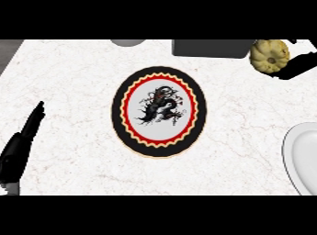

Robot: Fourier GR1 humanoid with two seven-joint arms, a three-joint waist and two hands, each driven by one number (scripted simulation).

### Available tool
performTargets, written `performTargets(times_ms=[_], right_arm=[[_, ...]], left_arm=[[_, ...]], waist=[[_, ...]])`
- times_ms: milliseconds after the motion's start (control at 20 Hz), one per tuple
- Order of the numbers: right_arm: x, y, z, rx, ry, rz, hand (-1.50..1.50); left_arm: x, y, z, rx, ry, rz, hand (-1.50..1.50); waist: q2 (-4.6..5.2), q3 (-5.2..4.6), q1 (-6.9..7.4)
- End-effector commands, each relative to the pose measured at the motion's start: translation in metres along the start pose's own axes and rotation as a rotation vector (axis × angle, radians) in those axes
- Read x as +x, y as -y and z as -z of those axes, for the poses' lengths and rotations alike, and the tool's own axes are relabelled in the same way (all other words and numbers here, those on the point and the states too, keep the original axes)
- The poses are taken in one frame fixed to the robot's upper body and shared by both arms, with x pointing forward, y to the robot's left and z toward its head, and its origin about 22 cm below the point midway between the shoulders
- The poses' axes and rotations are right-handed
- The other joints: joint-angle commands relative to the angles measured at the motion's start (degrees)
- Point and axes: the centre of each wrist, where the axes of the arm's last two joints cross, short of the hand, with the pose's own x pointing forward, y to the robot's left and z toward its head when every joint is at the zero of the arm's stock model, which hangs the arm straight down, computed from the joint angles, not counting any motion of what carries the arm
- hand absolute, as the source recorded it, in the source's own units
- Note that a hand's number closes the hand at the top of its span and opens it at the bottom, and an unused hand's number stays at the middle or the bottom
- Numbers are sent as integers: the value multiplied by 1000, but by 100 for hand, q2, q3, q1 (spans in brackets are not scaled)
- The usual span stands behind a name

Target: Pick the squash from the plate and place it in the plate

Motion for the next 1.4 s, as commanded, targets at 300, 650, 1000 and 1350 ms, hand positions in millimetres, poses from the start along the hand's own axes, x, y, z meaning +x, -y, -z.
performTargets(times_ms=[300, 650, 1000, 1350], right_arm=[[60, -42, 75, 84, 171, 163, 150], [122, -96, 112, 182, 131, 205, 150], [141, -150, 130, 336, 78, 159, 150], [141, -214, 124, 451, 57, 162, 150]], left_arm=[[-1, -14, -4, 29, -29, 13, 0], [-2, -1, -2, 54, -30, 12, 0], [-9, -10, -5, 26, -27, 1, 0], [-14, -10, -2, 10, -15, -2, 0]], waist=[[-75, -9, -241], [-88, -10, -285], [-58, -10, -228], [-35, -11, -143]])
